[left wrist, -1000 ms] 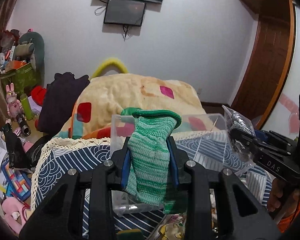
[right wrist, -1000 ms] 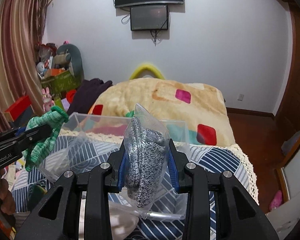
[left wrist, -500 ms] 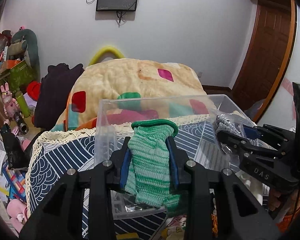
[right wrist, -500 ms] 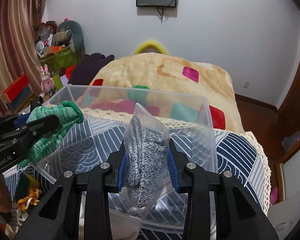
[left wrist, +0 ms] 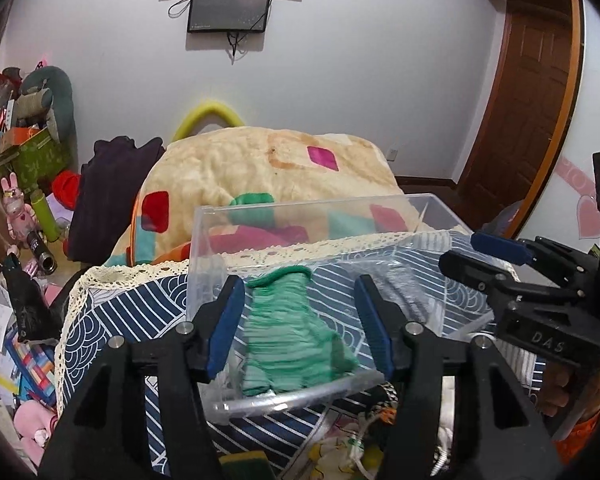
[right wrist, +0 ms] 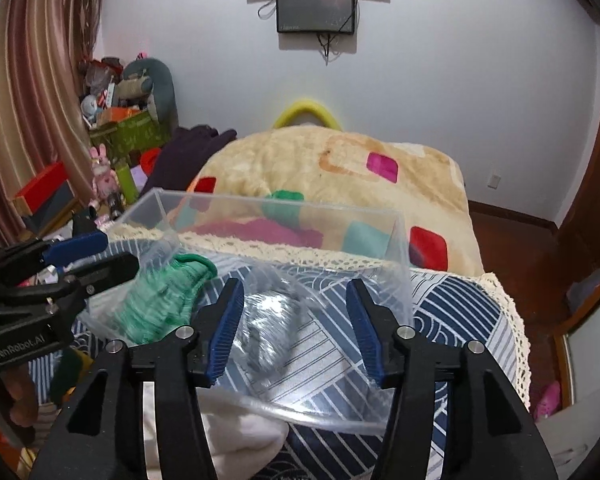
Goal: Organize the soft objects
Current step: 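Grasp the green-and-yellow sponge with the left tool while the right tool reaches the white pouch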
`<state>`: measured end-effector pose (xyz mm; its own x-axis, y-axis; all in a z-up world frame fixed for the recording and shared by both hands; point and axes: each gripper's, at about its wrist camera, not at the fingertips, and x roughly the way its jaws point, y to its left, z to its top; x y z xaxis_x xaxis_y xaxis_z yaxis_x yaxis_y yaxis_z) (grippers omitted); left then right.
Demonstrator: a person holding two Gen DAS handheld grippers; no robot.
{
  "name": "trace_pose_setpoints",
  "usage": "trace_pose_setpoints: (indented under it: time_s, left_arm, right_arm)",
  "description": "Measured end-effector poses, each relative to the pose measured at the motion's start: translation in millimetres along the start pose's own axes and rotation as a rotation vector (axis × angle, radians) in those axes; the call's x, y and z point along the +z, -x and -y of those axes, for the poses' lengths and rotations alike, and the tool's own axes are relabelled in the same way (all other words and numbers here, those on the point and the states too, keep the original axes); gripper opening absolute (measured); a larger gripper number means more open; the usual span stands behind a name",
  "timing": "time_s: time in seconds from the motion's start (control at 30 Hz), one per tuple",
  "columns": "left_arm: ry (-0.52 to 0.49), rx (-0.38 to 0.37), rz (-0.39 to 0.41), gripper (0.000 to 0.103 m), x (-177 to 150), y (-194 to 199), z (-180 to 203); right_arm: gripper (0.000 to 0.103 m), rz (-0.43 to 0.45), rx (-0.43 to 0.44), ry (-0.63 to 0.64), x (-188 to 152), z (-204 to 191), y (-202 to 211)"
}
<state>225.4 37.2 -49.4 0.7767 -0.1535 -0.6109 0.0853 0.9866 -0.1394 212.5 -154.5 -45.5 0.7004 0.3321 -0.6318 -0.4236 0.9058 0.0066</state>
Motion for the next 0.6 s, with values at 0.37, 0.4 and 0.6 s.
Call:
trace_pose_setpoints:
  time_s: [0.37, 0.4, 0.6]
  left_arm:
    - [0.001, 0.000, 0.119, 0.073, 5, 54, 8]
    - [0.003, 0.004, 0.129, 0.073, 5, 59, 8]
    - [0.017, 0.014, 0.145, 0.073, -5, 74, 3]
  right_arm:
    - [0.063, 0.126, 0.027, -0.033, 1, 1, 47]
    - [0.064, 0.138, 0.031, -0.032, 1, 1, 52]
    - [0.069, 0.181, 0.031, -0.014, -9, -8, 69]
